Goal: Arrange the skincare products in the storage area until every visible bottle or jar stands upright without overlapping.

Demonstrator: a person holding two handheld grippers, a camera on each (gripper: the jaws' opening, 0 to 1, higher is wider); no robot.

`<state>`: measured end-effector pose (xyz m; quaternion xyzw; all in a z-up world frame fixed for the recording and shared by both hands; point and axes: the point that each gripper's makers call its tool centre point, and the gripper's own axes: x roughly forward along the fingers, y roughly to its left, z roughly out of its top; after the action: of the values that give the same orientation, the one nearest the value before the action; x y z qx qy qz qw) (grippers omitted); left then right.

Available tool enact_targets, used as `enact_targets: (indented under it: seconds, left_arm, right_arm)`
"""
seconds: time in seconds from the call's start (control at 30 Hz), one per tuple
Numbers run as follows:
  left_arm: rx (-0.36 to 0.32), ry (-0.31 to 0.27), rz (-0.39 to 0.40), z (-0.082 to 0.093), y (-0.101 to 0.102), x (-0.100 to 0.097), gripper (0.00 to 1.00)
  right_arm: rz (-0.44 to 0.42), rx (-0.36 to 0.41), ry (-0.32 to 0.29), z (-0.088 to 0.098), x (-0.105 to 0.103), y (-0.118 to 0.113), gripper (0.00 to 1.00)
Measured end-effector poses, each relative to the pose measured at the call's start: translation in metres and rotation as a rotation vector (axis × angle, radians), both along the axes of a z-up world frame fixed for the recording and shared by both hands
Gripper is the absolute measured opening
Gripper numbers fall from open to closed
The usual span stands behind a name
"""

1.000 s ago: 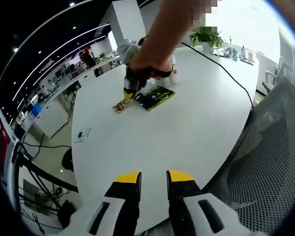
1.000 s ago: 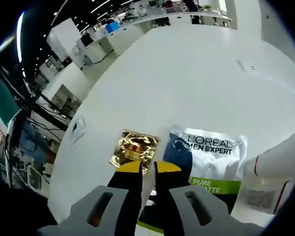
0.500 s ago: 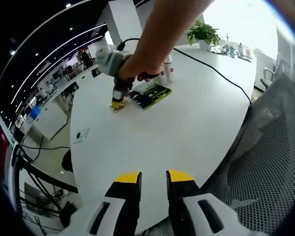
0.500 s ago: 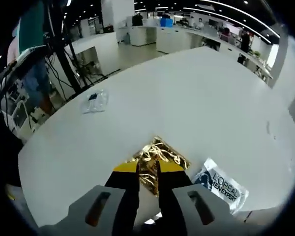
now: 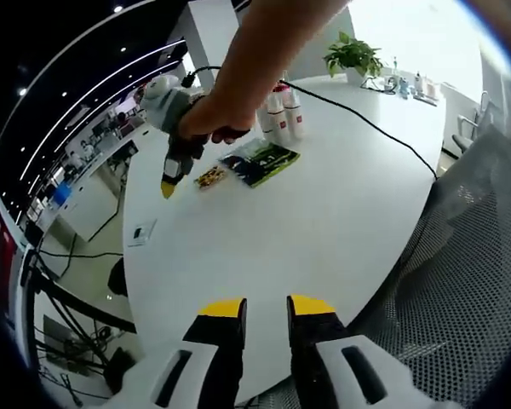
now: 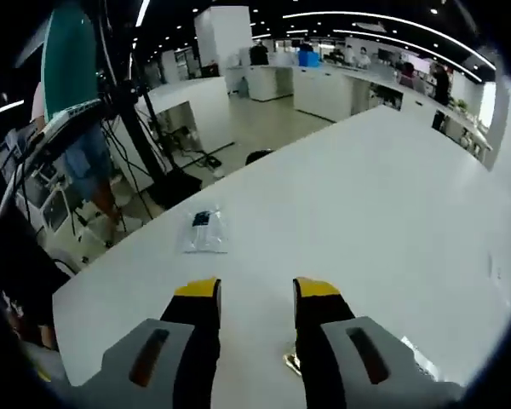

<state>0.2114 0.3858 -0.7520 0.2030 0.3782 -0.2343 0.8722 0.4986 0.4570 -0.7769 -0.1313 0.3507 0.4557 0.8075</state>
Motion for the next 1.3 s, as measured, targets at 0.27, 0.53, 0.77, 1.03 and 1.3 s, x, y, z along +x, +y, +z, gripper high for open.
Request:
enact_targets:
  seconds: [0.27, 0.53, 0.77, 1.03, 1.3]
  left_arm:
    - [0.008, 0.005, 0.001, -0.002, 0.001, 0.000, 0.20]
    - [0.011, 0.004, 0.008, -0.002, 0.002, 0.000, 0.20]
    - [0.014, 0.001, -0.001, -0.002, 0.002, 0.000, 0.19]
    - [0.022, 0.008, -0.009, -0.004, 0.001, -0.002, 0.19]
    - [0.027, 0.005, -0.012, -0.002, 0.001, -0.003, 0.19]
  right_arm:
    - [0.025, -0.072, 0.088, -0.027, -0.005, 0.066, 0.50]
    - [0.084, -0.225, 0.011, -0.034, 0.006, 0.062, 0.39]
    - [0.117, -0.235, 0.012, -0.034, 0.006, 0.062, 0.38]
    - [0.116, -0.233, 0.016, -0.034, 0.003, 0.057, 0.38]
    - [0.130, -0.218, 0.020, -0.023, -0.004, 0.047, 0.38]
